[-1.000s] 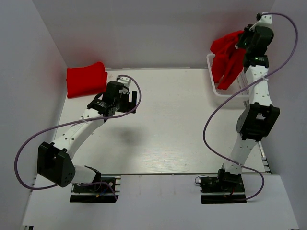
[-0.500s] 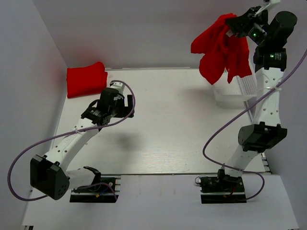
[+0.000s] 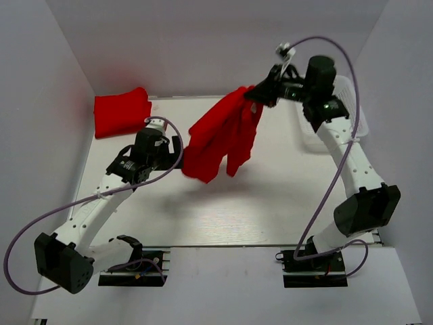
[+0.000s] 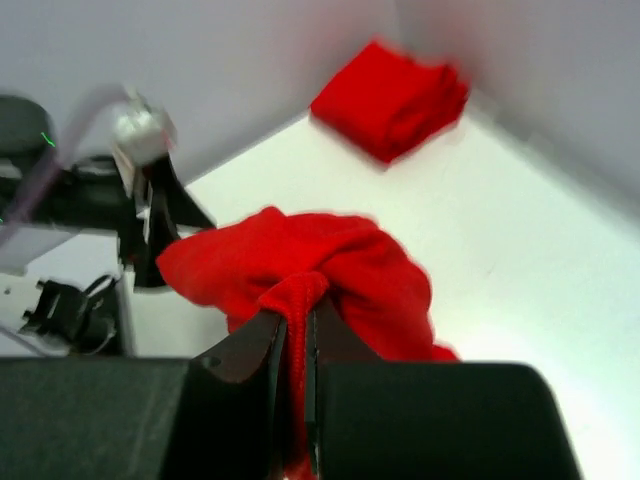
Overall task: Fold and stack the t-shirts
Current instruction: Move the tshirt to the center of the board, then flatten out the tshirt
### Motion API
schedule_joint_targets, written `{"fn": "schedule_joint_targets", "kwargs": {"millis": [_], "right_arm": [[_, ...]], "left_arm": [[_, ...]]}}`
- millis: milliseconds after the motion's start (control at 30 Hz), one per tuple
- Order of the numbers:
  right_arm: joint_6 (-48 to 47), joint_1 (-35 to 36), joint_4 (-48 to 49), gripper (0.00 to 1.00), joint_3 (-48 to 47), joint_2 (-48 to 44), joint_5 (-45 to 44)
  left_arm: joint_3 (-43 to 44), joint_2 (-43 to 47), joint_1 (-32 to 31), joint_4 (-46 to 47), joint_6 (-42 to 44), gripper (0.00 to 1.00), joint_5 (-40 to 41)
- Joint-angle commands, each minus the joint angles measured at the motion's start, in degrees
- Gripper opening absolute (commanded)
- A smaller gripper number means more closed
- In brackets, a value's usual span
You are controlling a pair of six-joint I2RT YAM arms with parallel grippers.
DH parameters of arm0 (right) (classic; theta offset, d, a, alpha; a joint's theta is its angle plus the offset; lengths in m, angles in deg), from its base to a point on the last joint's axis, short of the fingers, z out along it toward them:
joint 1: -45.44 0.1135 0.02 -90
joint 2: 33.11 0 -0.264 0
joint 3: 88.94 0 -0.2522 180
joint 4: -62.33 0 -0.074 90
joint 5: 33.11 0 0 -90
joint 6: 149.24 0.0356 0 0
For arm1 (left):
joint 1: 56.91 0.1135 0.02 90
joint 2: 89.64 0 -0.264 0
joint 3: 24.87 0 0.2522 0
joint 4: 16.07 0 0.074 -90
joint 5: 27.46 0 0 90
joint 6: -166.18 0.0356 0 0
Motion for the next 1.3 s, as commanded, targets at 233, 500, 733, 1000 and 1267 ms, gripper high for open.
{"fn": "schedule_joint_targets", "kwargs": {"millis": [233,500,733,1000,1267], "right_arm": [[2.0,5.3,8.8,0.10,35.4,-1.8,-15.0],[2.1,5.2,-0.7,0.90,39.5,-7.2,-36.3],[6.9,4.7,-11.2,0.90,44.3,-20.3,-49.4],[9.0,4.0,-14.7,0.90,51.1,-29.0,-46.5],[10.0,3.2,-15.1,0.90,54.4,-29.9,-45.5]], "left_arm": [[-0.7,7.4,0.1,-9.6,-3.3,1.00,3.9],[-6.0,5.7,0.1,-8.1,-2.6,1.00,-6.0],[-19.6,3.2,-4.2,6.9,-0.4,1.00,-31.4],[-16.1,-5.7,-13.1,2.6,2.1,1.00,-21.3],[-12.8,-13.1,-17.0,5.5,-0.1,0.99,-11.1]]}}
